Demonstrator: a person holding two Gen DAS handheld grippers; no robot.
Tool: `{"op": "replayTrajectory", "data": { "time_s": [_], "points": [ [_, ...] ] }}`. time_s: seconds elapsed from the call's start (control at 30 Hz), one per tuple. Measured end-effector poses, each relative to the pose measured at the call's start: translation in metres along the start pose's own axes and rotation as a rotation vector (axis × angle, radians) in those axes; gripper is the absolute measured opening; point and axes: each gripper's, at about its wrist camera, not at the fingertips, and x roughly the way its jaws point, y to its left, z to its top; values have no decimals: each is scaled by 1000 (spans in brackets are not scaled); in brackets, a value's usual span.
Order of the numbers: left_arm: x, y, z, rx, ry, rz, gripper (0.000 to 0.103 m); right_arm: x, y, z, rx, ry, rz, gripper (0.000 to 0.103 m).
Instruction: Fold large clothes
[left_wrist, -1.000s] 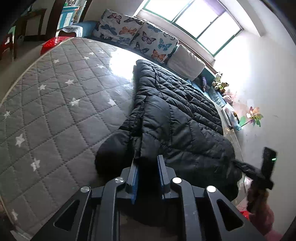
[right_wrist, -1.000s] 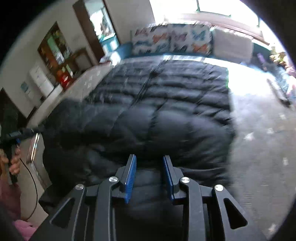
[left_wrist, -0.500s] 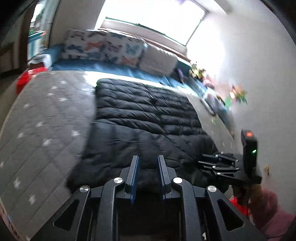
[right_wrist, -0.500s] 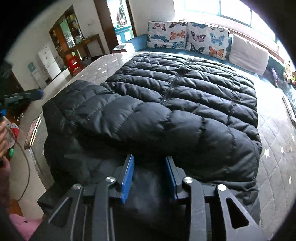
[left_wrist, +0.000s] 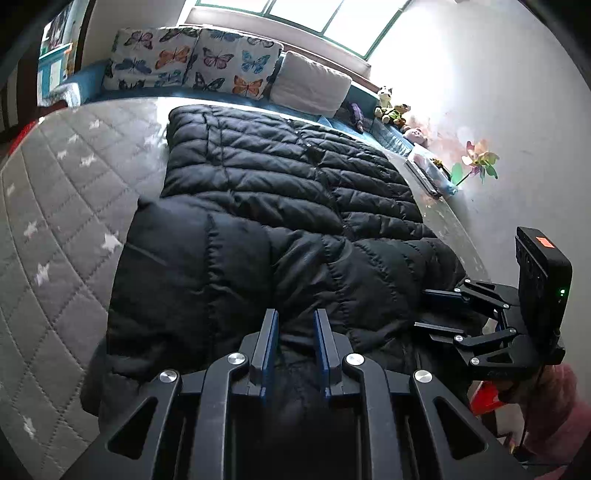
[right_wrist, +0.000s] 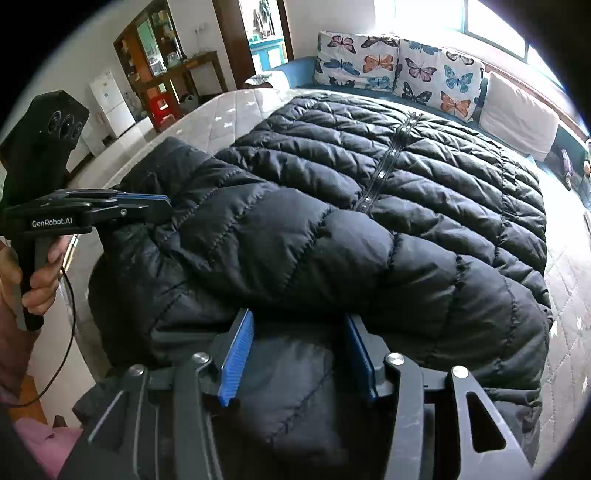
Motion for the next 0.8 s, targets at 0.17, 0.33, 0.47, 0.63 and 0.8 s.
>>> {"op": "replayTrajectory", "data": {
  "time_s": [0.17, 0.33, 0.47, 0.63, 0.8],
  "points": [
    [12, 4, -7, 2, -18, 23, 21, 11, -2, -5, 20, 19, 3, 57],
    [23, 21, -10, -75, -13, -16, 16, 16, -6, -7, 36, 22, 20, 58],
    [24, 24, -9, -86, -6, -17, 15, 8, -6, -5, 39, 15, 29, 58],
    [24, 21, -10, -77, -13, -3, 15, -16, -11, 5, 54, -41, 21, 57],
    [24, 20, -11, -70, -22, -2, 15, -7, -26, 15, 94, -21, 23, 57]
  ]
}}
